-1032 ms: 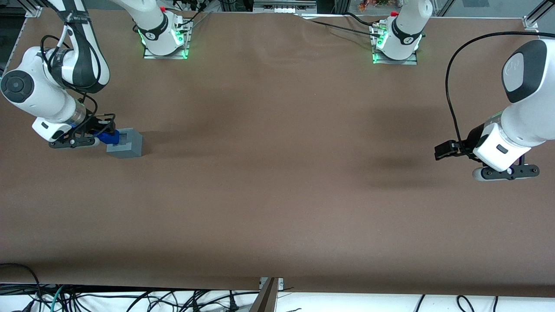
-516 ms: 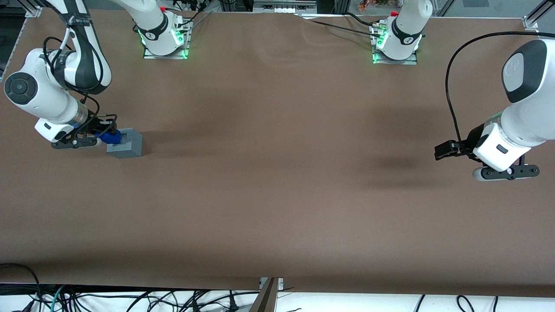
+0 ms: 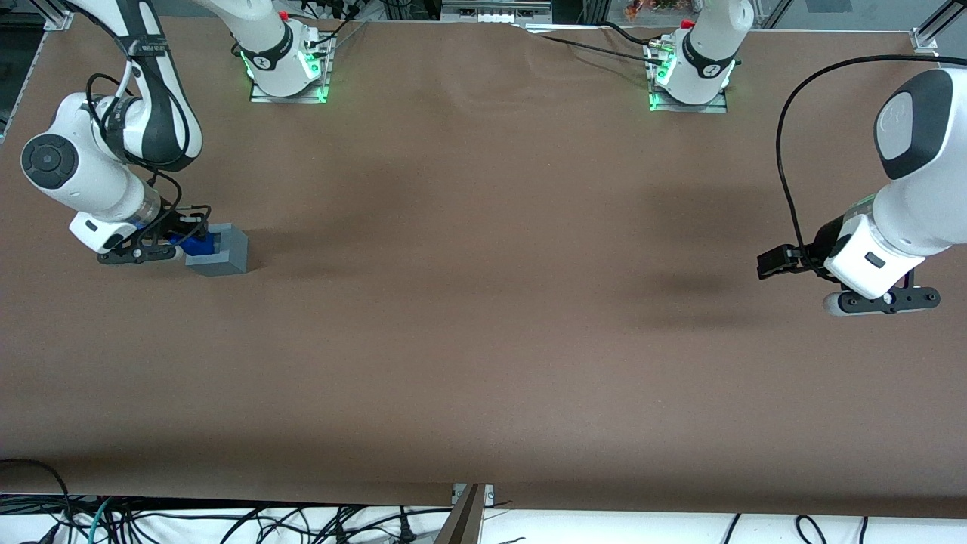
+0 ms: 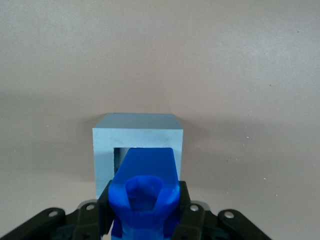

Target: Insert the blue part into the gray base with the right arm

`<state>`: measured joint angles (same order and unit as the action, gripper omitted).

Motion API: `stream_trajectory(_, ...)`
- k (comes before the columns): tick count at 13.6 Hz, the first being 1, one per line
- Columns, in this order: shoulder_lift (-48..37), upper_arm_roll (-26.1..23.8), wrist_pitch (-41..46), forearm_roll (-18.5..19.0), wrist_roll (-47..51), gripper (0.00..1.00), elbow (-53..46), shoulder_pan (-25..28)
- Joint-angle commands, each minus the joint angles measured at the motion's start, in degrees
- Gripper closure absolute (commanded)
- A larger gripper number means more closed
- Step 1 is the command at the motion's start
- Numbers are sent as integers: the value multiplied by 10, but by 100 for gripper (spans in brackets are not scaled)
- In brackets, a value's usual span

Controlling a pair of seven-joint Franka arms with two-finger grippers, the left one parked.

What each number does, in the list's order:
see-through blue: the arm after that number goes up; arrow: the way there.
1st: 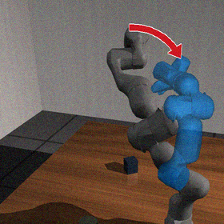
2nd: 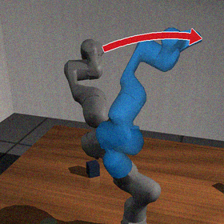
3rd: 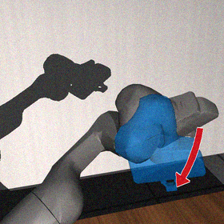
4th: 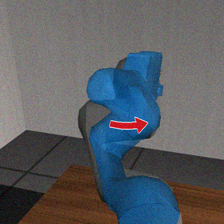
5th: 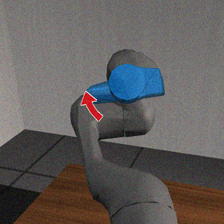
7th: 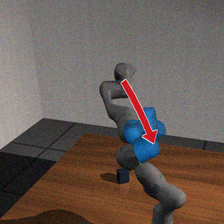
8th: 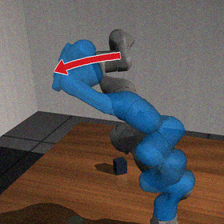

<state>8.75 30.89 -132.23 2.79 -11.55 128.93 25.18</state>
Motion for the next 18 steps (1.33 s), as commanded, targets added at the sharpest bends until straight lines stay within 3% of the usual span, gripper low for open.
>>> stream_trajectory(1,-14,-4,2,-13,-11,77,6,3)
stream_trajectory(16,-8,-4,5,-33,-23,77,6,5)
stream_trajectory(17,-8,-4,5,-33,-23,76,6,5)
stream_trajectory(18,-7,-4,6,-33,-25,69,5,5)
